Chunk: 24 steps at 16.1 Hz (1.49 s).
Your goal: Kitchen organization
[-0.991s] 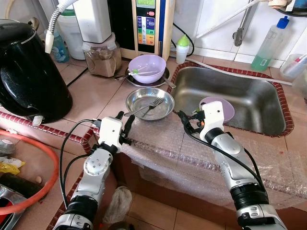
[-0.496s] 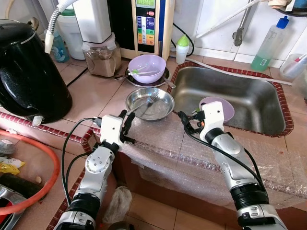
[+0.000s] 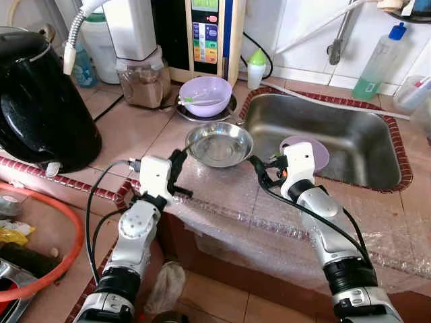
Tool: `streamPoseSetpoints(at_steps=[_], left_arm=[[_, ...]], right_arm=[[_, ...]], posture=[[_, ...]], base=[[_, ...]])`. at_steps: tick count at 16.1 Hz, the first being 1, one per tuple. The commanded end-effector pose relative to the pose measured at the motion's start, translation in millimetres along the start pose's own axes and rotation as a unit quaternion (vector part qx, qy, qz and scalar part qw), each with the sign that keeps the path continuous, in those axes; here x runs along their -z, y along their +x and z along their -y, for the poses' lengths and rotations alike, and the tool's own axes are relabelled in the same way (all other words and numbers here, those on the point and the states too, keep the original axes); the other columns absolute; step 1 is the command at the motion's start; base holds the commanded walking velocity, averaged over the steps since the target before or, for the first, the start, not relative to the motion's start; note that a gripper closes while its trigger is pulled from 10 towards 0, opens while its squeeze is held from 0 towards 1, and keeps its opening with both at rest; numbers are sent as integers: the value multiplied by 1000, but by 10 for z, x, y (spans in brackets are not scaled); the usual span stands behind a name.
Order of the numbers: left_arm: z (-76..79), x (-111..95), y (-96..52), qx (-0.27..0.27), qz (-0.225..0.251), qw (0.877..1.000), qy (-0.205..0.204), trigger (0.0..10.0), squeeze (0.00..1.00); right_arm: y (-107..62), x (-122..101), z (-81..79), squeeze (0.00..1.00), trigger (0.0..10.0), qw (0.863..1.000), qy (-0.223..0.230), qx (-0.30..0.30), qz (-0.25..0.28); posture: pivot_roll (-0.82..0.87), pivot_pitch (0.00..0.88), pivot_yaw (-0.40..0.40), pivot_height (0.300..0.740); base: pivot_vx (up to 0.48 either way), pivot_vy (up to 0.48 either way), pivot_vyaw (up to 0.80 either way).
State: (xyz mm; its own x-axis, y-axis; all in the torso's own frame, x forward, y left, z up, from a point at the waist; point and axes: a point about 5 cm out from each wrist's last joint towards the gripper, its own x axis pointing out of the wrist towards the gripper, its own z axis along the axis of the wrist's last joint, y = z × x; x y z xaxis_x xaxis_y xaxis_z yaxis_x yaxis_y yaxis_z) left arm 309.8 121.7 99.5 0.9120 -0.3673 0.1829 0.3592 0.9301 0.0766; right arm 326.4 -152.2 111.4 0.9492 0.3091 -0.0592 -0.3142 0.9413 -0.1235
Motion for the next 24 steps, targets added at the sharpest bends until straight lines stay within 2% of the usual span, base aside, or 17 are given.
streamPoseSetpoints(at_steps=[1,4,8,9,11,12,13,16,17,19,20,22,24], left_arm=[[-8,-54,-2,6,10,1000,-3,0,0],[-2,-99,20,15,17,1000,-1,0,0],[3,-192,54,26,30,999,11,0,0],[37,-258,65,46,41,998,23,0,0],[83,-337,97,60,55,996,20,0,0],[124,-361,120,68,60,996,17,0,0],[144,-367,130,70,61,996,15,0,0],[209,-395,152,79,62,995,9,0,0],[212,-398,151,79,61,995,8,0,0],[247,-418,158,84,65,994,5,0,0],[262,-430,162,86,67,994,4,0,0],[321,-474,172,100,73,992,-6,0,0],[366,-494,162,110,75,991,-11,0,0]], right_arm=[[38,-117,51,0,10000,1000,2,10,27],[75,-281,115,0,10000,998,8,14,57],[61,-267,125,0,10000,998,6,7,57],[57,-297,111,0,10000,998,17,-17,62],[67,-371,67,0,10000,992,90,-54,71],[78,-427,-12,0,10000,984,134,-83,79],[82,-452,-52,0,10000,980,157,-93,84],[57,-577,-227,0,10000,946,265,-161,100],[42,-597,-245,0,10000,941,271,-175,100],[11,-647,-283,0,10000,923,308,-205,100],[20,-638,-290,0,10000,922,316,-203,96],[71,-626,-313,0,10000,908,361,-196,89],[146,-584,-361,0,10000,903,380,-189,72]], posture=[[-14,0,40,740],[-15,0,43,740],[-17,0,43,740],[-19,0,44,740],[-20,0,43,740],[-19,0,42,740],[-18,0,42,740],[-16,0,38,740],[-16,0,38,740],[-17,0,36,740],[-17,0,36,740],[-16,0,34,740],[-16,0,36,740]], base=[[0,0,0],[0,0,0],[0,0,0],[0,0,0],[0,0,0],[0,0,0],[0,0,0],[0,0,0],[0,0,0],[0,0,0],[0,0,0],[0,0,0],[0,0,0]])
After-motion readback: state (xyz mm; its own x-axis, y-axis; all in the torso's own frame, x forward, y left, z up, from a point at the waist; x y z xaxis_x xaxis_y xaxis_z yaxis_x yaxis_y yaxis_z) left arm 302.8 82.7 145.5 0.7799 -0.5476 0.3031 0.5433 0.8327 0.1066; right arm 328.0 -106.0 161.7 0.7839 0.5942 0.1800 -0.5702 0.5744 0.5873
